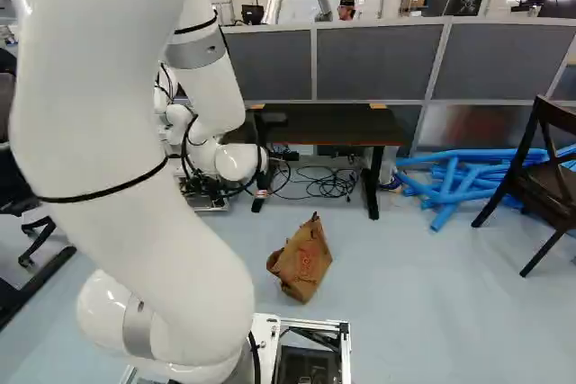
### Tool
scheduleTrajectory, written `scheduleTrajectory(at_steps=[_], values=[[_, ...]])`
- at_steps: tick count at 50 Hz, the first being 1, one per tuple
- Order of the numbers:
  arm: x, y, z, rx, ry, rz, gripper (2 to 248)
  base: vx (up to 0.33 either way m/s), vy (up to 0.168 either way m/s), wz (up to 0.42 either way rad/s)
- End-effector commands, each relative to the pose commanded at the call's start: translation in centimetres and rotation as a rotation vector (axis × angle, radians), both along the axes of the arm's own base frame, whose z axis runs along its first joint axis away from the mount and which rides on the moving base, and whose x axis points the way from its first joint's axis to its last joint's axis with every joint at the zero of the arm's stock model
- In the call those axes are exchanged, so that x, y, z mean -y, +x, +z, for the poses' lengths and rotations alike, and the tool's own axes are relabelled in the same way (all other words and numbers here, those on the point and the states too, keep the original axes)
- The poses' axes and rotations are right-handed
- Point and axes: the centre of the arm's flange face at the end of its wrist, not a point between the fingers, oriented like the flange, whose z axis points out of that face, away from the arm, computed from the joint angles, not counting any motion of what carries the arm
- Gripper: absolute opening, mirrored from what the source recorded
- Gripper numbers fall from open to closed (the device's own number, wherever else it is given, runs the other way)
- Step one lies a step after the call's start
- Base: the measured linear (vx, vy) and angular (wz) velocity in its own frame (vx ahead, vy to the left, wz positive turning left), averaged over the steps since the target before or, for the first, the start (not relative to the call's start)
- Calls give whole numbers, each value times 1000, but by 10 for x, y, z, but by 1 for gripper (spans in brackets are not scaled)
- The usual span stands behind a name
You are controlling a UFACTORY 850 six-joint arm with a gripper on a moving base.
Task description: Pick up the bag on the ground and place it on the table
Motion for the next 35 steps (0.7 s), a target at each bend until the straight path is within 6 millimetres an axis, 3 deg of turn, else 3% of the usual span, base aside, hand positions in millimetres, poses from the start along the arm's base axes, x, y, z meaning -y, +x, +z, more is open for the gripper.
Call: scheduleTrajectory(at_steps=[35], values=[[3,49,-48,-152,34,-96,247,0,0,0]])
